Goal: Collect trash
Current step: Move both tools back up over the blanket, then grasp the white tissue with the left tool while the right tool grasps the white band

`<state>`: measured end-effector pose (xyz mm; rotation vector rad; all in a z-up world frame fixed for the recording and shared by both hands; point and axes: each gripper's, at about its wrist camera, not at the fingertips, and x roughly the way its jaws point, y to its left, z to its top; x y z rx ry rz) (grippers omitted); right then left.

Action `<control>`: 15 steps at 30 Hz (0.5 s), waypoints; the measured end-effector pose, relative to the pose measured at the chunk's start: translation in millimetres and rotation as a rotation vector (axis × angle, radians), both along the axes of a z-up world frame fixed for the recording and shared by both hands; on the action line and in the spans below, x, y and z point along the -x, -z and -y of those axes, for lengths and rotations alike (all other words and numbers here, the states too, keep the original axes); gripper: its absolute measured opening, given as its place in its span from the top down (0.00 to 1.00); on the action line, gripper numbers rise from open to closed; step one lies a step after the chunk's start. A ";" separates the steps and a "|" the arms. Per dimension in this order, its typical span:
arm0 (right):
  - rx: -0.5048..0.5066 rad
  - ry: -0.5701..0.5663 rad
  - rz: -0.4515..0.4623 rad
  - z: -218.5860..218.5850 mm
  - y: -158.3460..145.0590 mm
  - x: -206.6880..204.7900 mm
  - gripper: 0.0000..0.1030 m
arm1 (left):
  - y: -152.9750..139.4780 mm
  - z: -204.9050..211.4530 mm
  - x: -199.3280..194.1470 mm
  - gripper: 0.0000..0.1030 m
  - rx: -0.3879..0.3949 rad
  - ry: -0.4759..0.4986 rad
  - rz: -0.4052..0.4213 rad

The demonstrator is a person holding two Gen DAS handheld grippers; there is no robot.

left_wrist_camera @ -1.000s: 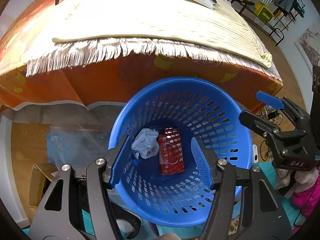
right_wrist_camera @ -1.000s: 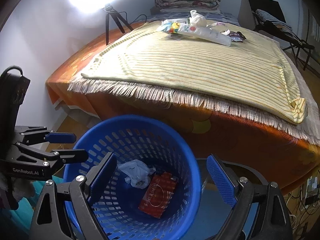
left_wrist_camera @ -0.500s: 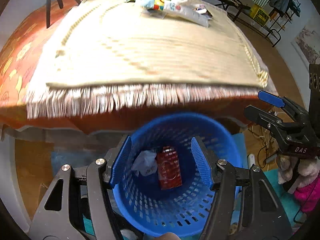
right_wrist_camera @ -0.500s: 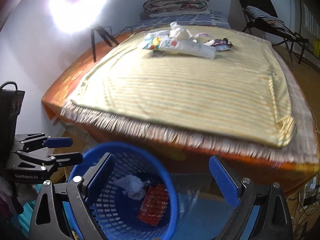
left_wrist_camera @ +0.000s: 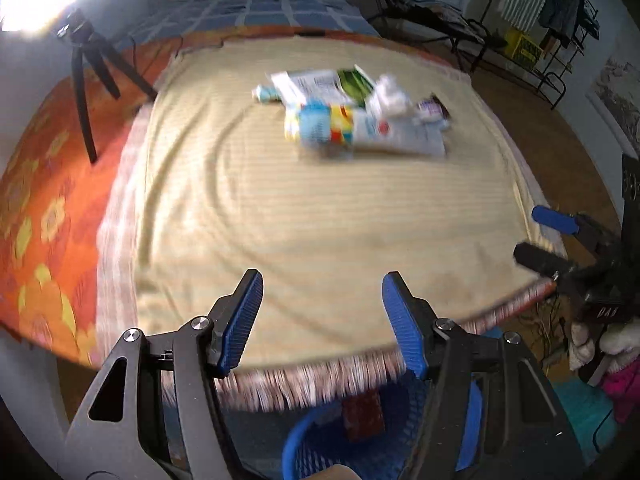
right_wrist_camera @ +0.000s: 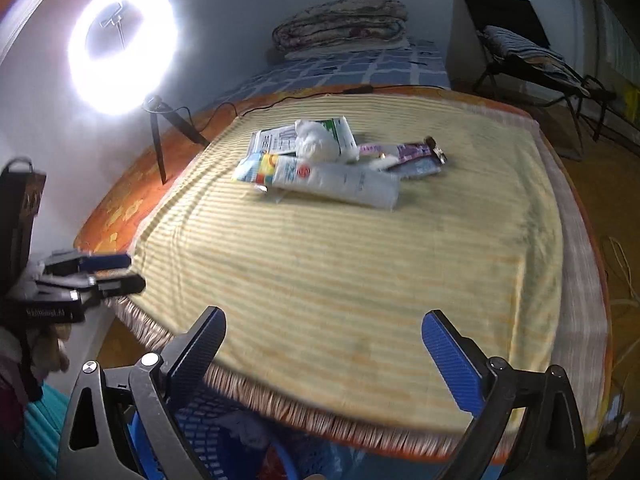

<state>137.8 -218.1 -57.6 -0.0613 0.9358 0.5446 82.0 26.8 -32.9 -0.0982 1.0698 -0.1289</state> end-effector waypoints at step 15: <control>-0.142 0.123 -0.101 22.1 4.9 -120.5 0.14 | -9.5 26.9 -100.4 0.38 0.053 0.057 0.052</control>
